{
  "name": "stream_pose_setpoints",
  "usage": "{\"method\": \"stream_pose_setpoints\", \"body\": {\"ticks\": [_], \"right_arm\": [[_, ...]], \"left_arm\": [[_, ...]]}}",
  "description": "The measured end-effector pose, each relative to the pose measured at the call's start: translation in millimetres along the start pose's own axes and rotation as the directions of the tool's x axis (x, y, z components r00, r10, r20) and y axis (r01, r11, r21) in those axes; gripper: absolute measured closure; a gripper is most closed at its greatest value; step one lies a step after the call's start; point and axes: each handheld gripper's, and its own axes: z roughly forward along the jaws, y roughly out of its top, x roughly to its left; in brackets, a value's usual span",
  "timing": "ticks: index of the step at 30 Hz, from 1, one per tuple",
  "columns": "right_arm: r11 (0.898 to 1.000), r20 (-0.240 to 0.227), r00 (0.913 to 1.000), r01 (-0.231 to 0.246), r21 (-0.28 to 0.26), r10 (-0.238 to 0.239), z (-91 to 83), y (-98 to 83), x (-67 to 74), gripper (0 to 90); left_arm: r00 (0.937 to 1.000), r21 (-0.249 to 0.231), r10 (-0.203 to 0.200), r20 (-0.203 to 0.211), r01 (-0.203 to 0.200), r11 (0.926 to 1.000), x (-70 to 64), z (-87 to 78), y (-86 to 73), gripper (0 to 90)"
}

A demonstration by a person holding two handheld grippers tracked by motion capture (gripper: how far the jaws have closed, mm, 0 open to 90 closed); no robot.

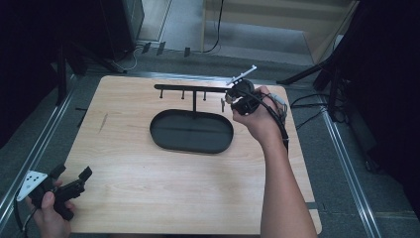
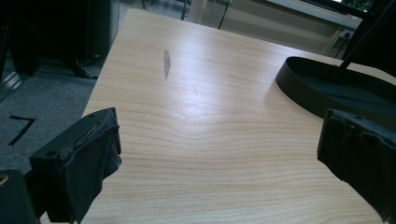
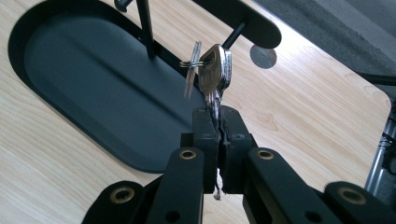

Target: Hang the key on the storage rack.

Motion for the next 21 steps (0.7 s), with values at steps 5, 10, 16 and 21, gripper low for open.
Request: {"method": "stream_pose_setpoints", "body": {"ticks": [5,10,16,21], "right_arm": [[1.0,-0.045,0.9989,-0.01,0.019,0.011,-1.2,0.0,-0.2,87.4],[0.999,-0.085,0.996,-0.021,0.047,0.025,-2.4,-3.4,-1.7,87.4],[0.997,-0.064,0.9977,-0.017,0.076,0.022,-3.5,-5.5,-3.0,87.3],[0.996,-0.057,0.9975,-0.038,0.078,0.042,1.1,-7.5,-4.4,87.3]], "left_arm": [[1.0,0.0,-0.002,0.001,0.002,1.0,0.2,0.1,0.0,0.0],[1.0,0.0,-0.002,0.001,0.002,1.0,0.3,0.0,0.1,0.0],[1.0,0.001,-0.001,0.0,0.001,1.0,0.1,0.2,0.1,0.0],[1.0,-0.001,-0.004,0.0,0.004,1.0,-0.1,0.4,0.1,0.0]]}}
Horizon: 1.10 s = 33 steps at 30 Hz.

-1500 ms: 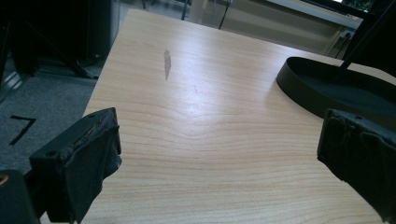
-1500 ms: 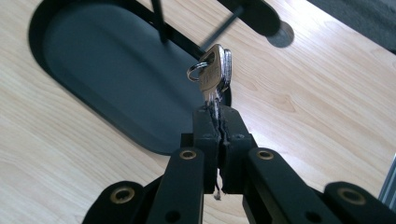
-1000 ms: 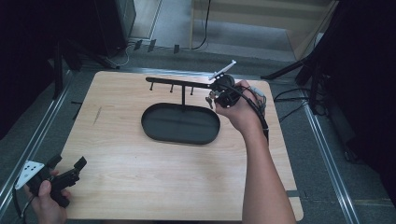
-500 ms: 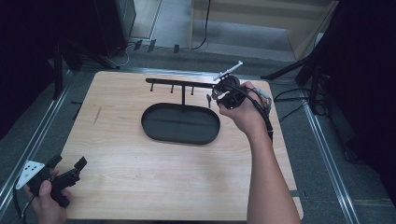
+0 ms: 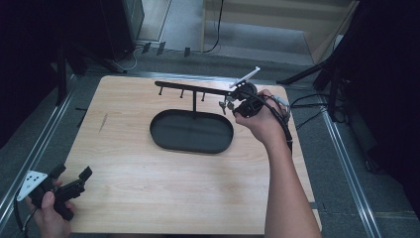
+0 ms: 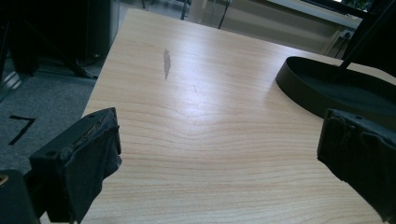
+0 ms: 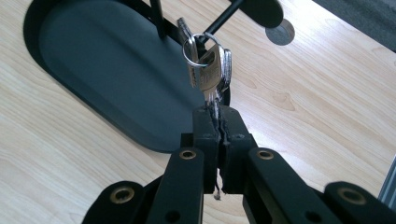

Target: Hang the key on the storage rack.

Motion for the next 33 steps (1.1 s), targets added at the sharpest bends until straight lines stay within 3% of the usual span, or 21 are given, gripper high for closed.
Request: {"method": "stream_pose_setpoints", "body": {"ticks": [12,17,27,33], "right_arm": [[1.0,0.032,0.9994,-0.012,-0.015,0.012,11.9,0.2,2.6,86.3],[0.997,0.034,0.9976,-0.058,-0.047,0.06,14.6,-0.2,-0.3,72.9],[0.993,0.036,0.9924,-0.118,0.0,0.118,24.8,-17.7,-13.3,71.5],[0.978,0.036,0.9798,-0.198,0.059,0.197,30.9,-35.5,-25.9,72.3]], "left_arm": [[1.0,0.002,0.0,0.002,0.0,1.0,0.5,-0.1,0.1,0.0],[1.0,0.002,-0.001,0.003,0.001,1.0,0.6,-0.1,0.1,0.0],[1.0,-0.001,-0.002,0.001,0.002,1.0,0.3,0.2,0.1,0.0],[1.0,0.001,0.001,0.0,-0.001,1.0,0.0,0.2,0.1,0.0]]}}
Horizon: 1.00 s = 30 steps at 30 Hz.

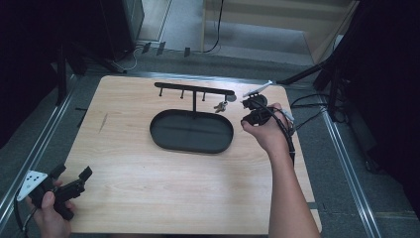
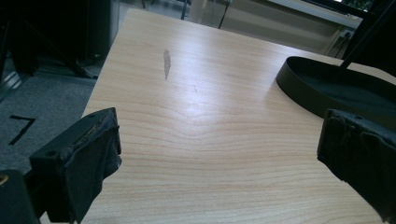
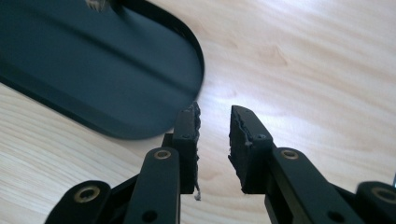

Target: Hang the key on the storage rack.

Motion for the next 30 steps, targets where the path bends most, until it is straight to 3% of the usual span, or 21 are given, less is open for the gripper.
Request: {"method": "stream_pose_setpoints", "body": {"ticks": [11,16,19,23,27,30], "right_arm": [[0.998,-0.024,0.9983,-0.053,0.017,0.054,17.0,-37.7,-22.3,67.7],[0.998,-0.017,0.9985,-0.052,0.019,0.052,31.7,-61.2,-29.4,50.4],[0.998,-0.007,0.998,-0.062,-0.011,0.062,40.0,-77.3,-34.1,41.4],[0.997,-0.033,0.9966,-0.077,-0.028,0.076,51.3,-98.8,-39.1,30.3],[0.991,-0.019,0.9936,-0.113,-0.069,0.112,57.7,-120.3,-40.2,17.1],[0.981,-0.016,0.9876,-0.157,-0.118,0.156,60.1,-135.7,-43.4,10.2]], "left_arm": [[1.0,0.0,0.001,0.001,-0.001,1.0,-0.2,-0.1,0.0,0.0],[1.0,0.0,0.003,0.001,-0.003,1.0,-0.3,-0.2,0.0,0.0],[1.0,0.001,0.003,0.001,-0.003,1.0,-0.4,-0.2,-0.1,0.0],[1.0,0.001,0.003,-0.001,-0.003,1.0,-0.5,-0.2,-0.1,0.0],[1.0,0.0,0.004,-0.003,-0.004,1.0,-0.8,-0.2,-0.1,0.0],[1.0,0.001,0.007,-0.004,-0.007,1.0,-0.7,-0.5,-0.2,0.0]]}}
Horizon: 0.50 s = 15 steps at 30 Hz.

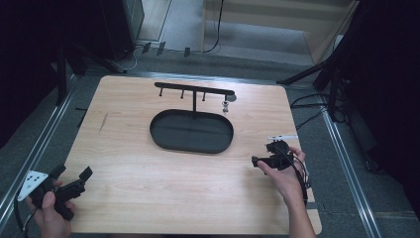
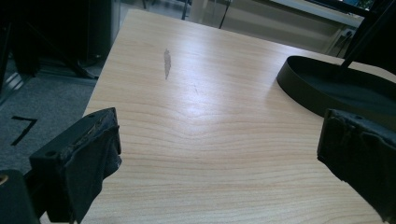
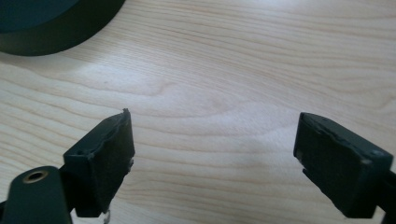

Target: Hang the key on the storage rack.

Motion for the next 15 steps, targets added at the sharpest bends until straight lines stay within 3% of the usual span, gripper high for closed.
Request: {"method": "stream_pose_setpoints", "body": {"ticks": [3,10,15], "right_arm": [[0.998,-0.005,0.9995,-0.031,-0.055,0.031,-0.8,-14.1,-6.9,0.3],[0.98,-0.042,0.9967,-0.076,-0.185,0.069,-3.8,-47.2,-24.2,0.0],[0.962,-0.018,0.9968,-0.08,-0.261,0.078,-4.1,-72.1,-34.3,0.0]], "left_arm": [[1.0,0.0,0.001,-0.001,-0.001,1.0,-0.1,-0.1,-0.1,0.0],[1.0,0.001,0.002,-0.002,-0.002,1.0,-0.1,-0.1,-0.1,0.0],[1.0,0.0,0.003,-0.004,-0.003,1.0,-0.2,-0.3,-0.1,0.0]]}}
